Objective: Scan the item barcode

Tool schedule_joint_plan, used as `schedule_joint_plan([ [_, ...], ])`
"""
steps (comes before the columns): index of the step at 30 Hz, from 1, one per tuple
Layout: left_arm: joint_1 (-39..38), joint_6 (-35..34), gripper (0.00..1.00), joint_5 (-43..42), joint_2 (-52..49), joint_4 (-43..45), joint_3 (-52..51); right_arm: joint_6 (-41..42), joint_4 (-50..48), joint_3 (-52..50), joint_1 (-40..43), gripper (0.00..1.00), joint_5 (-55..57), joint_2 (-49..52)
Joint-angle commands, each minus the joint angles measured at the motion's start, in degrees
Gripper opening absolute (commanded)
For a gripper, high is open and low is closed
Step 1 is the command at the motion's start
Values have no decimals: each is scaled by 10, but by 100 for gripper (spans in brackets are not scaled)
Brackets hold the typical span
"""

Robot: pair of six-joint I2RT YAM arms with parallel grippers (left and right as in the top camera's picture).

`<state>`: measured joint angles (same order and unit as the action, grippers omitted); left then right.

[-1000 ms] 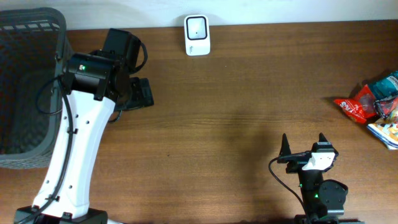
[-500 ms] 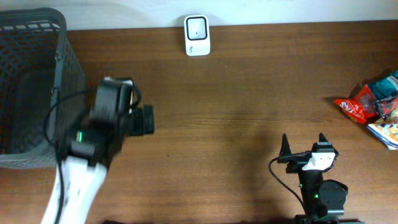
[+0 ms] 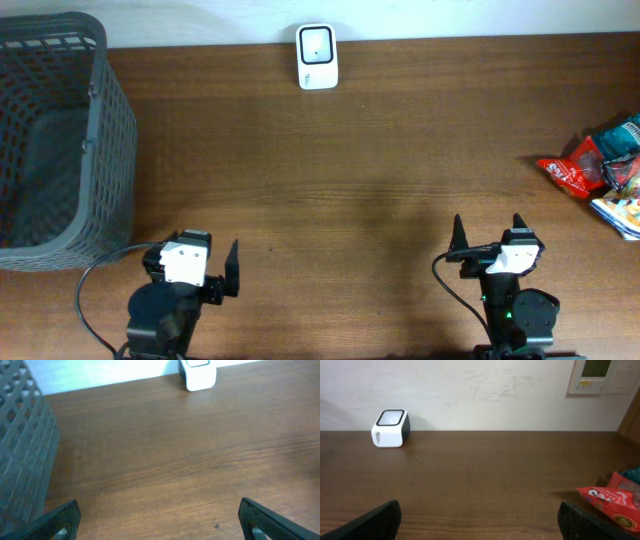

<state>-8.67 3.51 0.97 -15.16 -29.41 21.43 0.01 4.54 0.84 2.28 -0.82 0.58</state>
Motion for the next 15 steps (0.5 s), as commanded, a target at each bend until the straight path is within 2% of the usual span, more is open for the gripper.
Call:
schedule_joint_plan([
  [1,36,9,99,-12,38,62,-55,3,2,-5,4,98,9,-4],
  [4,82,9,99,-13,80,167,-127,3,2,-5,4,98,9,-4],
  [8,111,9,99,-12,135,238,-181,3,2,-5,4,98,9,-4],
  [11,111,9,99,-12,149,274,-210,3,2,-5,4,98,9,-4],
  [15,111,9,99,14,149,247,-210,3,2,-5,4,98,9,-4],
])
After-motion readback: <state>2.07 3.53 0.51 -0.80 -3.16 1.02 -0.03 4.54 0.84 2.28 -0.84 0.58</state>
